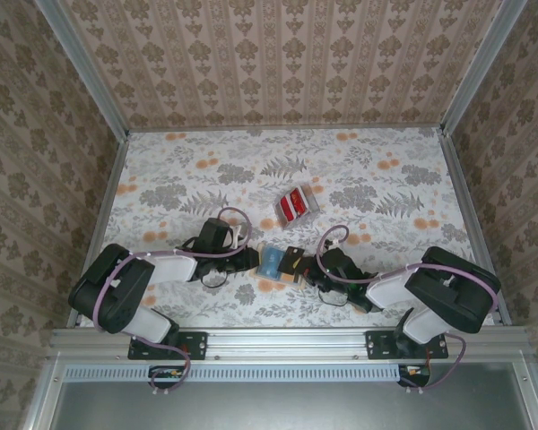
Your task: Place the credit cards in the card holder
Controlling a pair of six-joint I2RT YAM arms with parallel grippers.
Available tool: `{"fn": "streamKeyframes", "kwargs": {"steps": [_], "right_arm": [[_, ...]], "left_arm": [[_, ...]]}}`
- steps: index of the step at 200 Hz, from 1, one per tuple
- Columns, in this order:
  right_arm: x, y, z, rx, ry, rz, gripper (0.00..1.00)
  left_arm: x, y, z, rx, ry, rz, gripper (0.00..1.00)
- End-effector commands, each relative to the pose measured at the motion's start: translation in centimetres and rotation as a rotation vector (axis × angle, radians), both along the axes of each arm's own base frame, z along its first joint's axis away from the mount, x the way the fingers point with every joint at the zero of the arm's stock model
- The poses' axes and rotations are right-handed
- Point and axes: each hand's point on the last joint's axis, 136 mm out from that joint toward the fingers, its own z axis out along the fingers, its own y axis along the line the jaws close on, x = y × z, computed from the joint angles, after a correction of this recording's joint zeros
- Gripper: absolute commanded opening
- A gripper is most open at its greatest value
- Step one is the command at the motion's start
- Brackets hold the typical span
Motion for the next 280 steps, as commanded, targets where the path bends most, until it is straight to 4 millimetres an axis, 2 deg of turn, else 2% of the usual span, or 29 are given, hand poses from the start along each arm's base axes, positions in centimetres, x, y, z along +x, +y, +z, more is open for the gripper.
{"fn": "streamKeyframes", "kwargs": {"steps": [1,47,102,148,209,251,280], "right_arm": [[-0.3,-0.6,-1.5,-0.071,0.036,-0.057,0.00],[-1.2,1.5,-1.6,-0.056,0.034,-0.013,0.00],[-3.2,1.2,-1.7,-0.070,0.072,0.023,0.00],[-3.4,2.0,-1.2,-0.055,0.082,0.074,0.00],[-3.6,3.7,-3.2,0.009,0.137,0.121,0.00],[-3.5,4.7,-3.1,0.015,0.143,0.158,0.00],[-4.3,5.0,-3.1,0.017,0.160,0.205,0.00]], "left_arm": [[-1.4,0.5,-1.3,0.029,0.052,-0.004,0.19],[-1.1,0.2,-1.0,0.021,0.045,-0.005,0.19],[-1.0,0.1,-1.1,0.023,0.043,-0.004,0.19],[-0.7,-0.4,-1.2,0.012,0.048,-0.007,0.19],[-0.8,-0.4,-1.3,0.011,0.052,-0.013,0.19],[-1.0,-0.3,-1.3,0.017,0.052,-0.011,0.19],[-1.0,-0.2,-1.4,0.020,0.049,-0.011,0.19]]}}
